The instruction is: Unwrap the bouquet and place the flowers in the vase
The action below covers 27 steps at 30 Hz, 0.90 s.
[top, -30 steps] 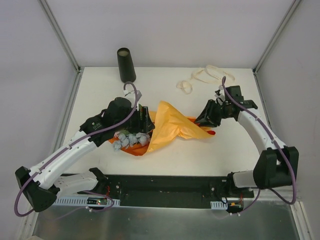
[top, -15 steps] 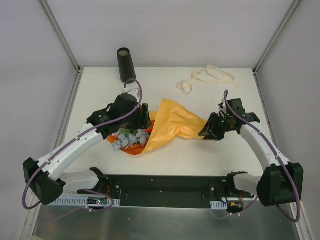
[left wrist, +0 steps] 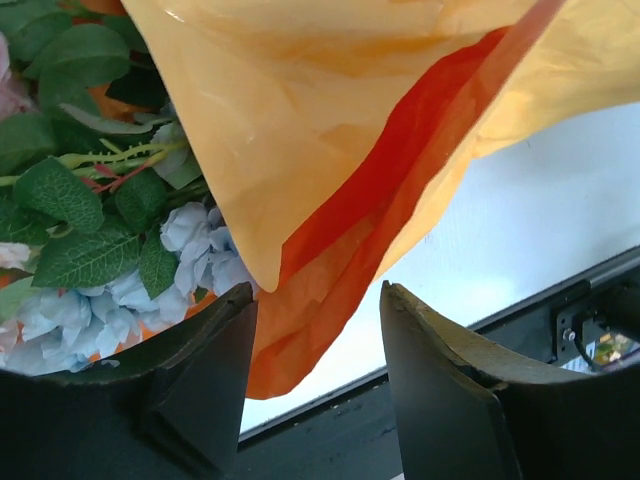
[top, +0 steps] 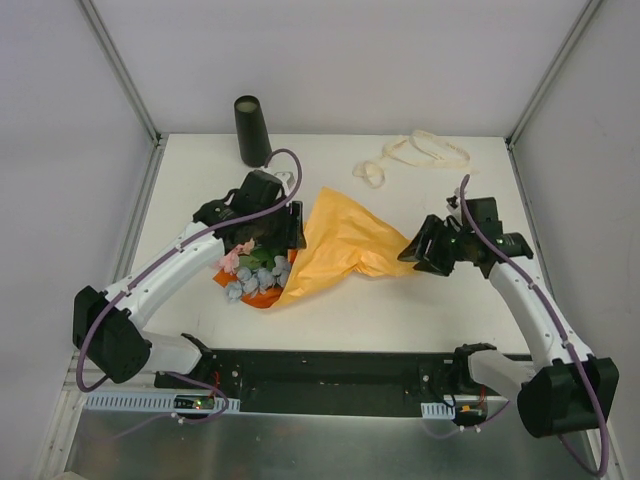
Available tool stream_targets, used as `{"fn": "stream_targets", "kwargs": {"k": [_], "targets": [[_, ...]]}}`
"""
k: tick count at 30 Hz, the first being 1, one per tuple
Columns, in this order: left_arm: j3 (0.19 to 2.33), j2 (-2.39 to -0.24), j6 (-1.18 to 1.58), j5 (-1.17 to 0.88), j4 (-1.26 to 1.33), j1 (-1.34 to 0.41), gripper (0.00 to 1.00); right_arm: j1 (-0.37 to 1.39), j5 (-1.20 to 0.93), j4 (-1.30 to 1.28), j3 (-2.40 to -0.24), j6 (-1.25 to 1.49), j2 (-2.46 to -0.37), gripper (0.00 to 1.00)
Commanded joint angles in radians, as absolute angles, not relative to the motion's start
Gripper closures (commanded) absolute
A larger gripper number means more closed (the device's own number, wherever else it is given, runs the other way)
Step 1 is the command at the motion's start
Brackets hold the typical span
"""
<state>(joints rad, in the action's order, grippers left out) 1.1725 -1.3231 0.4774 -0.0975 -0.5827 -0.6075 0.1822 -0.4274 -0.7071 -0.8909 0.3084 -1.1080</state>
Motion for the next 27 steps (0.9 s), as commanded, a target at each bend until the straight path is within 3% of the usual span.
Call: {"fn": "stream_targets", "kwargs": {"k": [1, 6, 17, 20, 22, 25, 27], "targets": [[1.215, -1.318, 0.377, -0.246, -0.568, -0.604, 0.46, 0.189, -0.436, -0.524, -0.947, 0.293, -1.003, 0.4], [1.193, -1.327, 0.368, -0.454, -0.488, -0.606, 0.44, 0.189, -0.497, -0.155, -0.893, 0.227, -0.972, 0.37], [1.203, -1.451, 0.304, -0.466, -0.387, -0.611, 0.41, 0.189, -0.603, -0.216, -1.085, 0.164, -1.213, 0.37], [1.198, -1.444, 0.295, -0.511, -0.364, -0.63, 0.69, 0.189, -0.612, -0.21, -1.088, 0.175, -1.221, 0.37], [1.178, -1.413, 0.279, -0.537, -0.36, -0.659, 0.82, 0.189, -0.563, -0.238, -1.104, 0.198, -1.235, 0.37], [1.112, -1.344, 0.259, -0.558, -0.35, -0.713, 0.91, 0.189, -0.451, -0.374, -1.19, 0.276, -1.276, 0.41], [1.056, -1.301, 0.259, -0.563, -0.336, -0.739, 0.91, 0.189, -0.431, -0.455, -1.238, 0.32, -1.314, 0.49]]}}
